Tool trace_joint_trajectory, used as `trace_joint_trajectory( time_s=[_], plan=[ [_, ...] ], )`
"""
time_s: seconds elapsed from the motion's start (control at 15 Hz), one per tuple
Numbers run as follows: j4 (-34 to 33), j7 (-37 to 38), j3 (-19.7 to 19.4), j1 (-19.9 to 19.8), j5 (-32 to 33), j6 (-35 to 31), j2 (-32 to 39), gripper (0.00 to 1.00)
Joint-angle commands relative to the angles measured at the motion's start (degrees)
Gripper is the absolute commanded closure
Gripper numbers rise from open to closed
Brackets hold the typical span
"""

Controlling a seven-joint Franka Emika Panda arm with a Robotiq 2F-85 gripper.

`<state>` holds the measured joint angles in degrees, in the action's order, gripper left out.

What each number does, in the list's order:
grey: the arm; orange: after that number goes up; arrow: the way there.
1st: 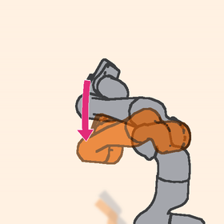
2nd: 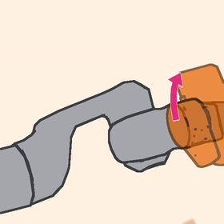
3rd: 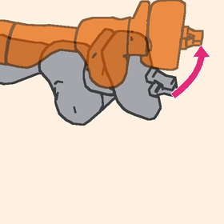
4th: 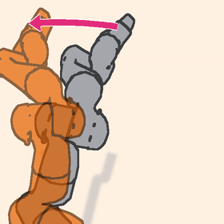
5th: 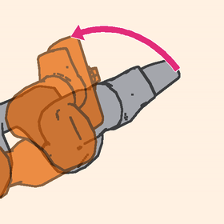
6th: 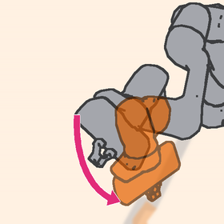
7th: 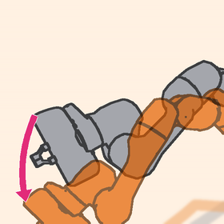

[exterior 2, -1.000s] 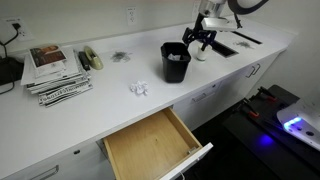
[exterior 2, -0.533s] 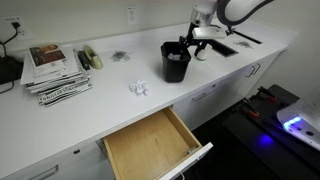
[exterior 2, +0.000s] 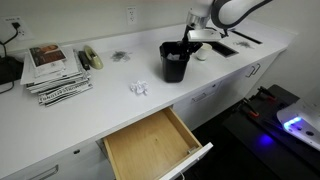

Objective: Move the small black bin to the back of the cup

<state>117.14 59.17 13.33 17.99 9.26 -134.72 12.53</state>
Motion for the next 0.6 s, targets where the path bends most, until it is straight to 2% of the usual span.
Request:
trace_joint_trajectory(
  time_s=[0.0,0.27,0.53],
  plan=[
    [-1.6,2.2,-1.3,1.6,0.9,0.3,0.9,1.0],
    [-1.3,8.7,-2.0,2.6,1.4,0.4,-1.1,0.98],
    [-1.5,21.5,-3.4,3.0,4.9,1.9,-3.9,0.98]
  ],
)
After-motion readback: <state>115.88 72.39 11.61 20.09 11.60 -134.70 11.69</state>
